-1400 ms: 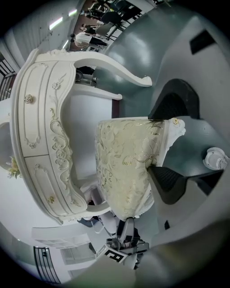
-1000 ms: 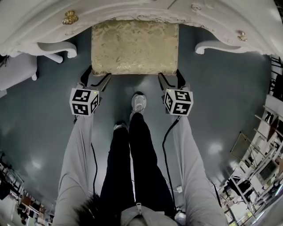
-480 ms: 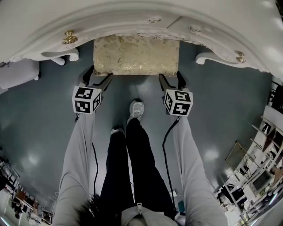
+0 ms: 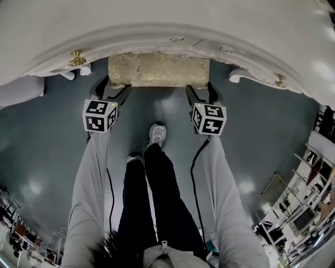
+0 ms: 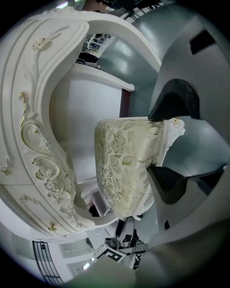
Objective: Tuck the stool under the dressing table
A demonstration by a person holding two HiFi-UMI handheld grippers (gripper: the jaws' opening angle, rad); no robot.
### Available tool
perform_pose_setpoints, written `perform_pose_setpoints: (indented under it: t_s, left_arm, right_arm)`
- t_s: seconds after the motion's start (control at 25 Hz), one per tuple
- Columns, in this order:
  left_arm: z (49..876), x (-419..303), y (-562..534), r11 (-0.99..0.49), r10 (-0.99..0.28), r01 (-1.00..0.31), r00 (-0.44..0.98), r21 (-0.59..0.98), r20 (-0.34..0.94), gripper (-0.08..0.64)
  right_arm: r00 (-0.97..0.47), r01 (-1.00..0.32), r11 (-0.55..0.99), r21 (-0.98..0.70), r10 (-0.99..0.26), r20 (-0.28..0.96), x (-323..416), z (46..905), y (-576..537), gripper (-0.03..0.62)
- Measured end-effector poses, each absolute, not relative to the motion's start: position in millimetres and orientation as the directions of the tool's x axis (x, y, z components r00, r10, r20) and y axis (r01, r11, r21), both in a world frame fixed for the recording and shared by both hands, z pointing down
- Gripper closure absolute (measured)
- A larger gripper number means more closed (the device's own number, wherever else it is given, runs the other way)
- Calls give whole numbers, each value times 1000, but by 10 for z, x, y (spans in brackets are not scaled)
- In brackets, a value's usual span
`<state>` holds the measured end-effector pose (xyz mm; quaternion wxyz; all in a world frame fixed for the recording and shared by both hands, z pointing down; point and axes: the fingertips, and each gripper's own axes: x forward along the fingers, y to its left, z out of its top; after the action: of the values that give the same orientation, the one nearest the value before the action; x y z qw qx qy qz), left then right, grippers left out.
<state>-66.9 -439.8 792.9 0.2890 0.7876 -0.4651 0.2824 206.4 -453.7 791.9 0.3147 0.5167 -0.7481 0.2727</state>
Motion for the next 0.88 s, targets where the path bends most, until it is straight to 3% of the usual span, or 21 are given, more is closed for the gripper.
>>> perform_pose_setpoints:
  t_s: [0.88]
  left_arm:
    - [7791,-653,-4978,-376,-602,-908,392,185,696,195]
  right_arm:
    - [-292,-935,347,-80,-617,731,2082,7767,-5197,265]
